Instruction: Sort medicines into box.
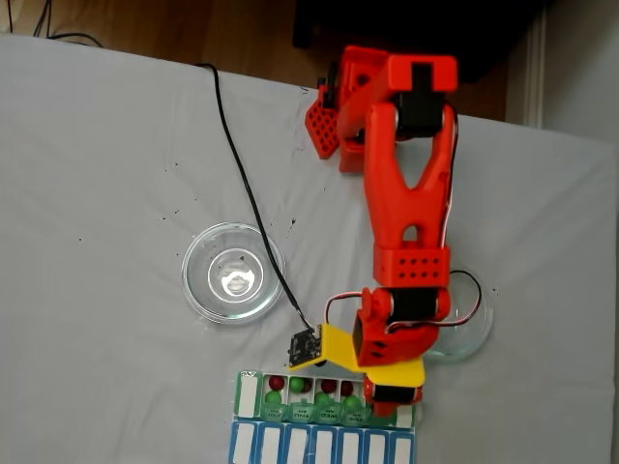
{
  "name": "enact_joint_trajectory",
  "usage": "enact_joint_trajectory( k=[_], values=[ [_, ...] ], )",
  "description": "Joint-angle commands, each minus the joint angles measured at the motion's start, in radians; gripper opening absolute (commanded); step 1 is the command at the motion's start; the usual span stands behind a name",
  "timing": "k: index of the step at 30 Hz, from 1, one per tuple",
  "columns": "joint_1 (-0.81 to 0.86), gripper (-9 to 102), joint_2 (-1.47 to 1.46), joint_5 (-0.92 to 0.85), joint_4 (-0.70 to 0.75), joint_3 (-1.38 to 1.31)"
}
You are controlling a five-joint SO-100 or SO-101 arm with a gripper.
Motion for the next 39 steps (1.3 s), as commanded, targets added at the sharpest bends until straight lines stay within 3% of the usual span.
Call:
enact_joint_trajectory(
  k=[1, 18, 39],
  values=[
    [-0.006, 1, -0.015, -0.002, 0.043, -0.091],
    [-0.011, 2, -0.285, -0.106, 0.354, -0.199],
    [-0.003, 2, -0.67, -0.063, 0.638, -0.453]
  ],
)
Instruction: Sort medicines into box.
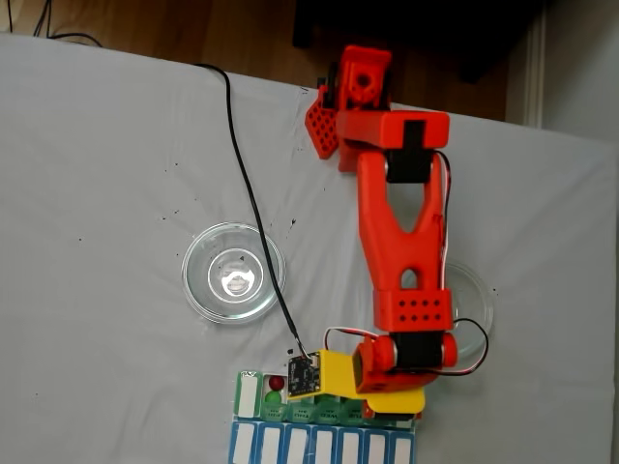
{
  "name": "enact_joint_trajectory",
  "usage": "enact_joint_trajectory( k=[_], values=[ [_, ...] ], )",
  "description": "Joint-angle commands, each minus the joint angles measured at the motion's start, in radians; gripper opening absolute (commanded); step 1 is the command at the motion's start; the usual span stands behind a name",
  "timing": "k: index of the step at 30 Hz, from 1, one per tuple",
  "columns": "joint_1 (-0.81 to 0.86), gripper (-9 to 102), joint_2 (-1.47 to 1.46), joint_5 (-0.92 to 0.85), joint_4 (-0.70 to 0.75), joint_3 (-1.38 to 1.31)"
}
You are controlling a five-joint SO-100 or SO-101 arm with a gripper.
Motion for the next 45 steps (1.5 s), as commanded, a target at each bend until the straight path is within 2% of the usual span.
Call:
enact_joint_trajectory(
  k=[1, 13, 24, 30, 33, 40, 45],
  values=[
    [0.0, 2, -0.031, 0.002, 0.018, -0.009],
    [-0.005, 2, 0.499, -0.048, -0.209, 0.29],
    [0.026, 2, 0.89, -0.005, -0.551, 0.537],
    [0.055, 2, 1.109, 0.061, -0.572, 0.589],
    [0.063, 2, 1.166, 0.094, -0.601, 0.595],
    [0.075, 1, 1.124, 0.101, -0.865, 0.683],
    [0.075, 1, 0.999, 0.097, -0.899, 0.63]
  ],
)
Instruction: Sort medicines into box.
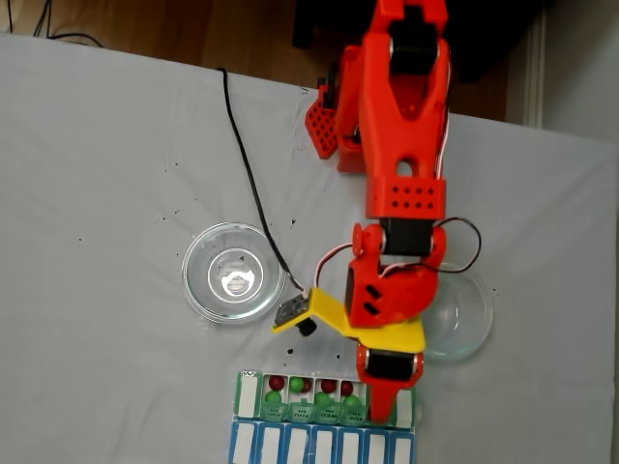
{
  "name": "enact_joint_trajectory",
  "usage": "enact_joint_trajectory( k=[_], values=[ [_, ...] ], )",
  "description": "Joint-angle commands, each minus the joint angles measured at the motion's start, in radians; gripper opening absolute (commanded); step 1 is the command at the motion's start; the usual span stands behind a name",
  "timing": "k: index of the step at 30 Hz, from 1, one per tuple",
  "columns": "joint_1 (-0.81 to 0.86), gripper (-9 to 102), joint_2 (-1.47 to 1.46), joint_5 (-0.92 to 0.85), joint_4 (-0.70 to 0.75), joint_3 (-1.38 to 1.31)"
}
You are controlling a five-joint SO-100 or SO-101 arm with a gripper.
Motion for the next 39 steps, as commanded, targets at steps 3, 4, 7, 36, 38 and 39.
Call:
enact_joint_trajectory(
  k=[3, 4, 7, 36, 38, 39],
  values=[
    [0.005, 1, -0.112, -0.02, -0.049, -0.114],
    [0.006, 1, -0.132, -0.025, -0.049, -0.123],
    [0.005, 1, -0.17, -0.041, -0.028, -0.141],
    [-0.014, 1, -0.627, -0.049, 0.578, -0.546],
    [-0.017, 1, -0.673, -0.038, 0.624, -0.586],
    [-0.018, 1, -0.692, -0.032, 0.643, -0.601]
  ],
)
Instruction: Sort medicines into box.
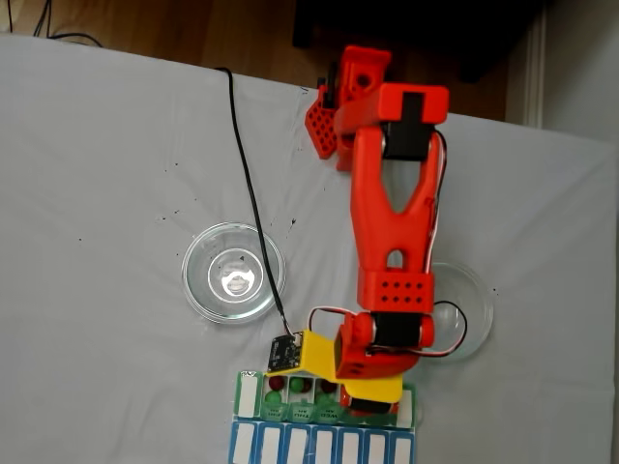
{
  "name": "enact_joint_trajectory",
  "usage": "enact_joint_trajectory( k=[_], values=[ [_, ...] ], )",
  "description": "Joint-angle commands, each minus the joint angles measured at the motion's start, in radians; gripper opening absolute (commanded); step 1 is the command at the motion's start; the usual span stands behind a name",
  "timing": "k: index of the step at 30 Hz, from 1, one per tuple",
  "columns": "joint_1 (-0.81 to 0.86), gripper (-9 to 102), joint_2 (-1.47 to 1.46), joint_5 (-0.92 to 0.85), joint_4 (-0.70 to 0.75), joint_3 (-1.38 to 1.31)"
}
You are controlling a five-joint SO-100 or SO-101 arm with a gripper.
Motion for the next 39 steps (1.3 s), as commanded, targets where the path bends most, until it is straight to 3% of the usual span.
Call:
enact_joint_trajectory(
  k=[1, 8, 16, 25, 33, 39],
  values=[
    [-0.012, 2, -0.057, 0.011, 0.069, -0.06],
    [-0.008, 1, 0.141, 0.0, -0.017, 0.055],
    [-0.028, 1, 0.499, 0.02, -0.339, 0.35],
    [0.058, 1, 0.655, 0.084, -0.695, 0.517],
    [0.112, 1, 0.568, 0.071, -0.772, 0.494],
    [0.109, 1, 0.534, 0.012, -0.64, 0.456]
  ],
)
